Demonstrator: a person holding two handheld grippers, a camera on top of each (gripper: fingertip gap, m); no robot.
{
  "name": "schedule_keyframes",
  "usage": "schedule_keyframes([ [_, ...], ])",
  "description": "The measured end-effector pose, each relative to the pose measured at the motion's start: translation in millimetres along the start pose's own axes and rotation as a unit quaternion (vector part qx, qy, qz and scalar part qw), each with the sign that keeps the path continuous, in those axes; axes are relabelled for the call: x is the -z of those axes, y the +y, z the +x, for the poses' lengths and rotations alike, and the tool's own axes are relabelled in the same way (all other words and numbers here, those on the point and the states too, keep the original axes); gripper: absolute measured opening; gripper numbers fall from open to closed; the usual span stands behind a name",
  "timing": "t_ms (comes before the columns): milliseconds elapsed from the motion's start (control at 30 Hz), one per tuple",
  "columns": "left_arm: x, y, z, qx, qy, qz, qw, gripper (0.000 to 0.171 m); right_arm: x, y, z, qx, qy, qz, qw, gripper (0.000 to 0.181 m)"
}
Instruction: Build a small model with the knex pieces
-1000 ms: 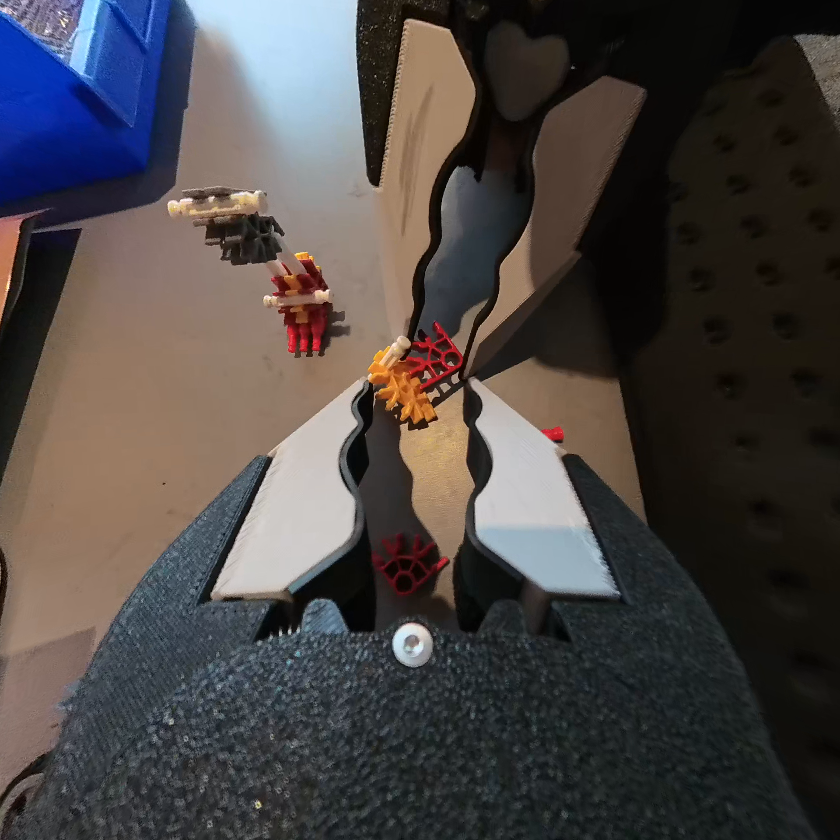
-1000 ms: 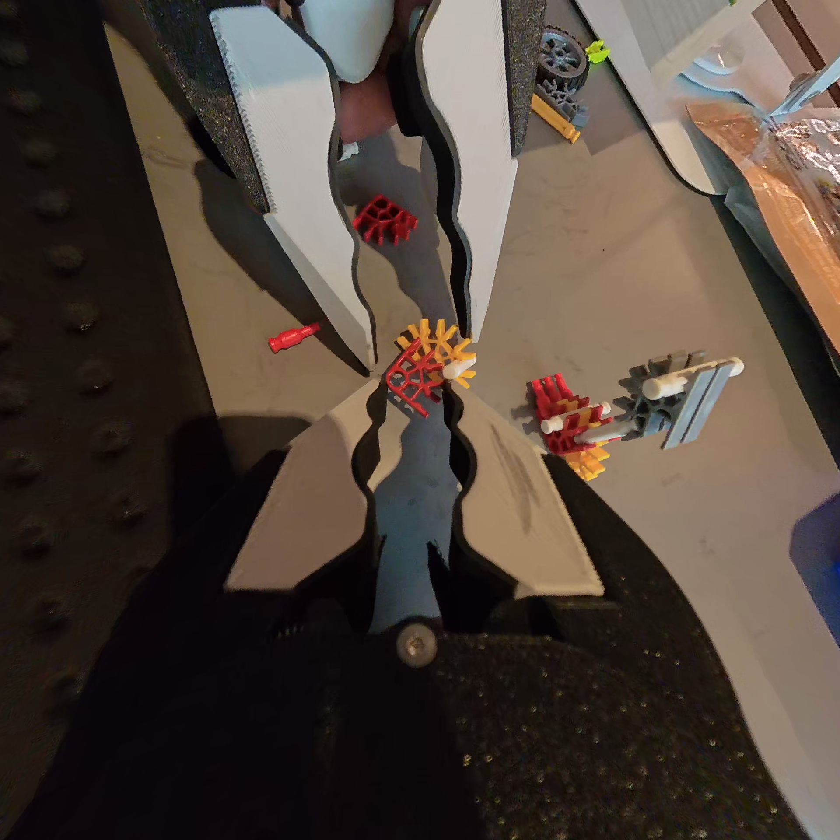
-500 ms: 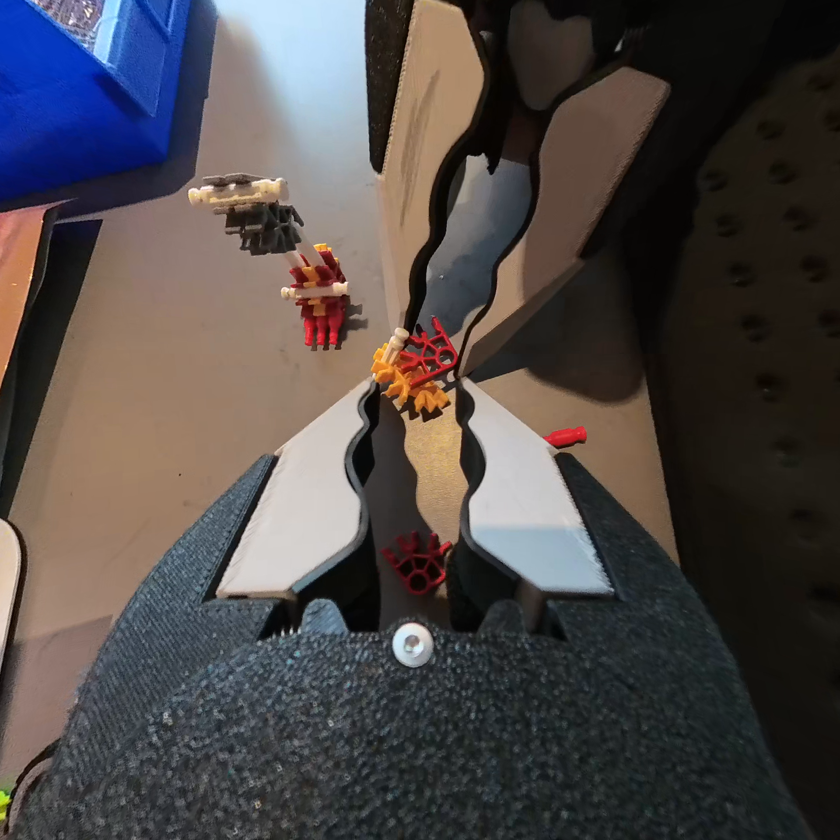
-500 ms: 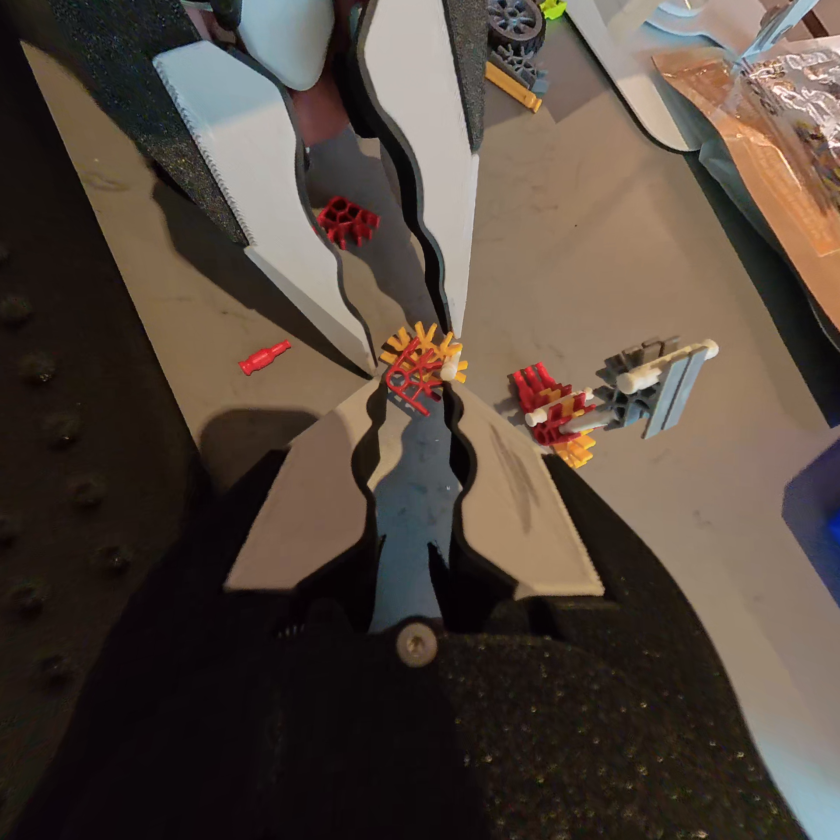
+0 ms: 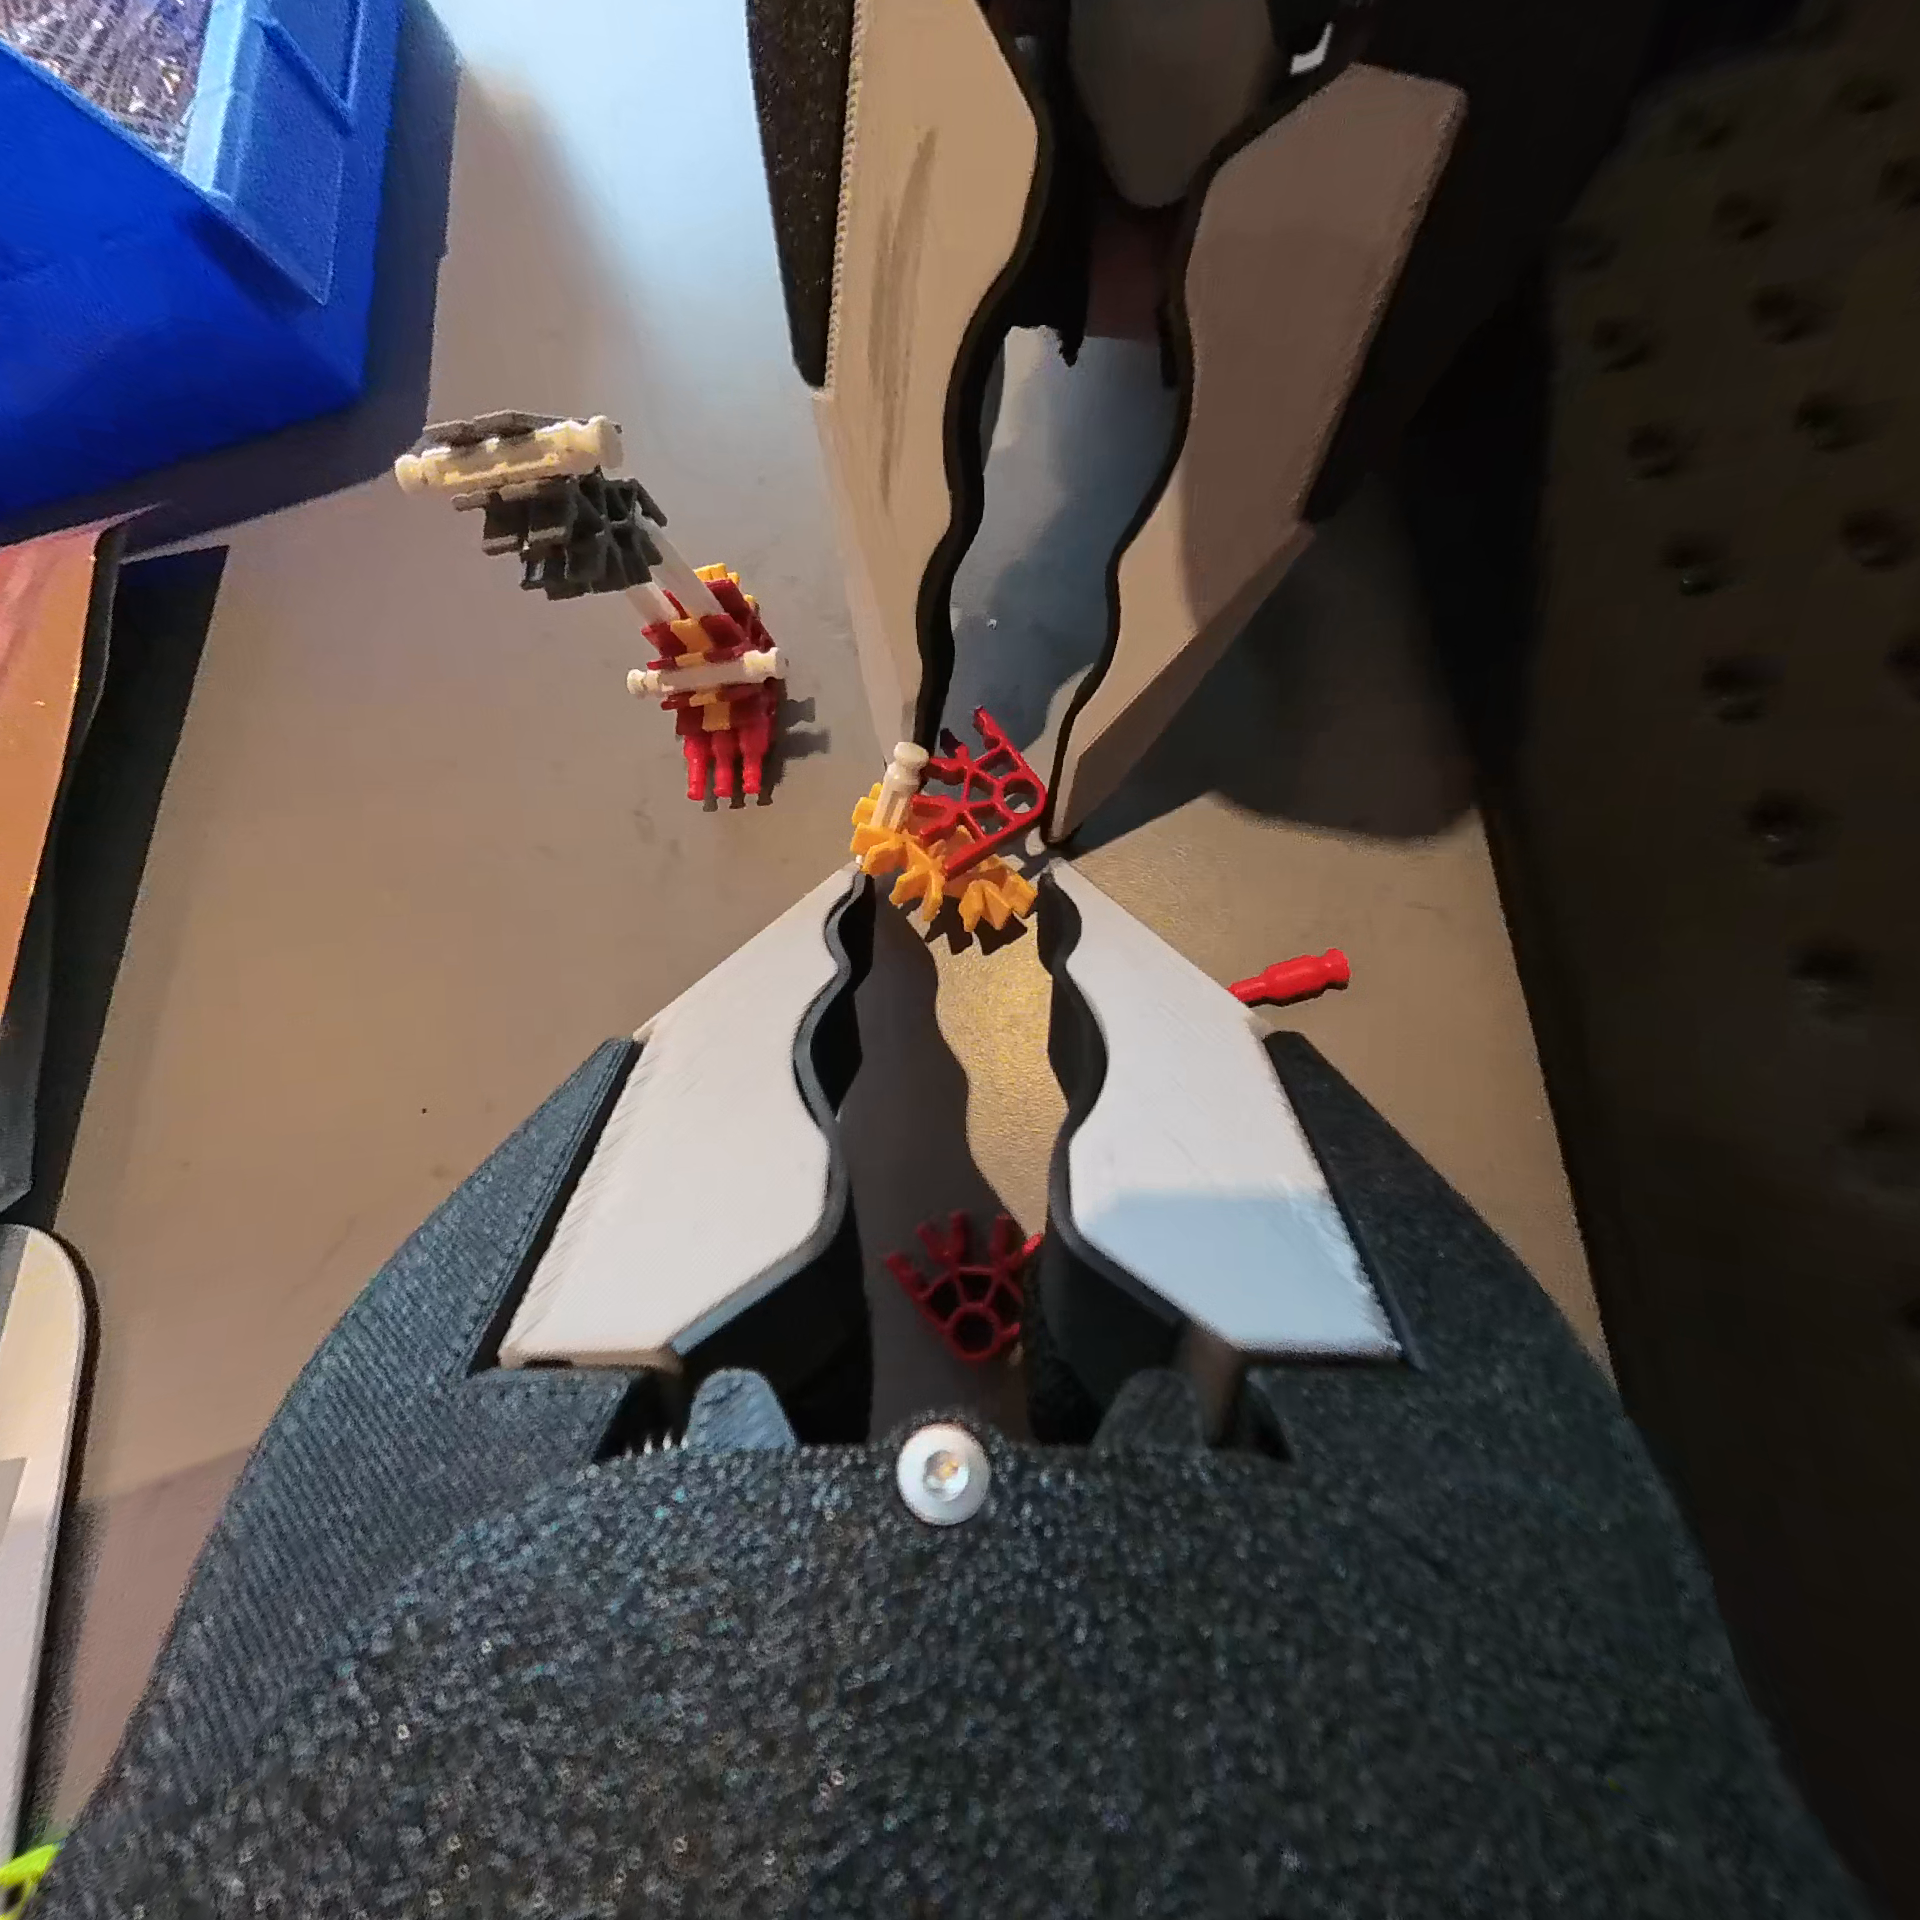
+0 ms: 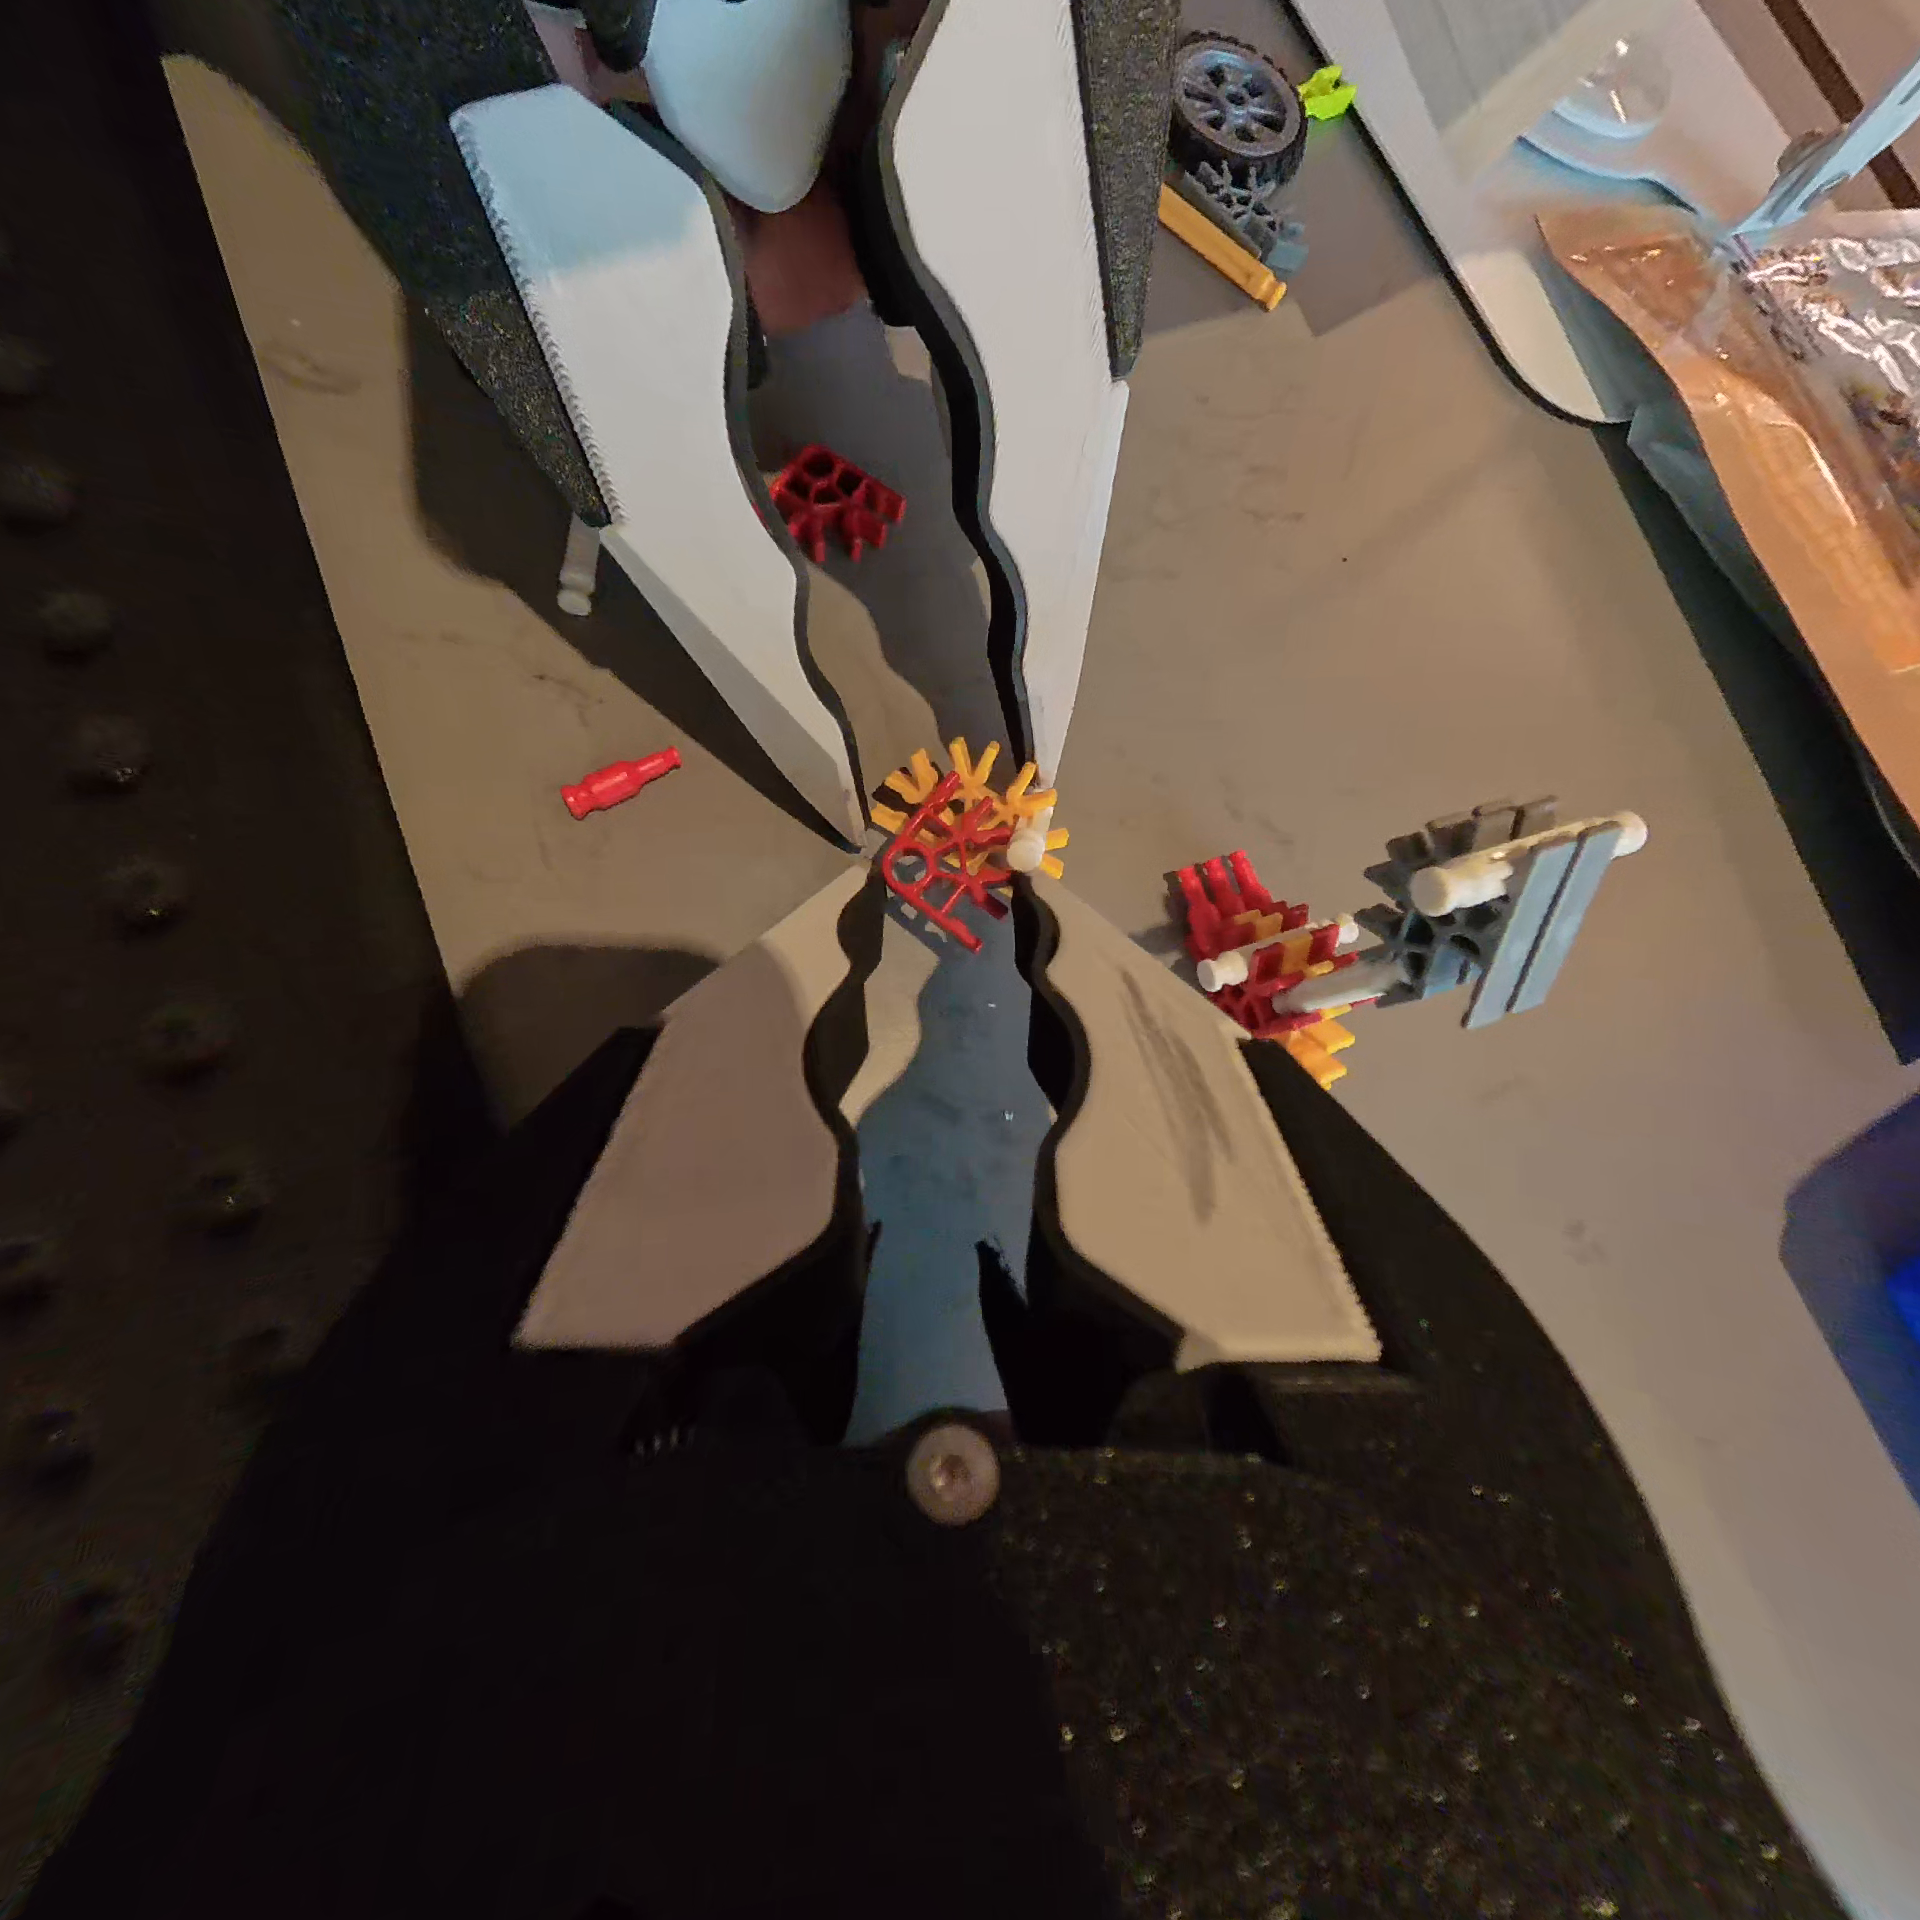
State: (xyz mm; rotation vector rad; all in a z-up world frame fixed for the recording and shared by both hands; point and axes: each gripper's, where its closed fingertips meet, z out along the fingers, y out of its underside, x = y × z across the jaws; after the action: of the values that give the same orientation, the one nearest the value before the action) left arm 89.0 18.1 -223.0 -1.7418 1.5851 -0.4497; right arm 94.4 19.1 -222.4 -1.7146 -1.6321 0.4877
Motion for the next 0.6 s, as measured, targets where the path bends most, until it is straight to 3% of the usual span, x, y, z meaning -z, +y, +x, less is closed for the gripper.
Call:
schedule_keyframes([
  [300,0.3,1.1,-1.0,0.003,0.009,0.004,1.0,0.031,2.2,-6.0,-0.6,-0.024,-0.019,0.018,0.999,0.024],
  [600,1.2,2.6,-1.7,0.014,0.023,0.004,1.0,0.031,-0.3,-4.5,0.5,0.075,0.023,0.001,0.997,0.024],
])
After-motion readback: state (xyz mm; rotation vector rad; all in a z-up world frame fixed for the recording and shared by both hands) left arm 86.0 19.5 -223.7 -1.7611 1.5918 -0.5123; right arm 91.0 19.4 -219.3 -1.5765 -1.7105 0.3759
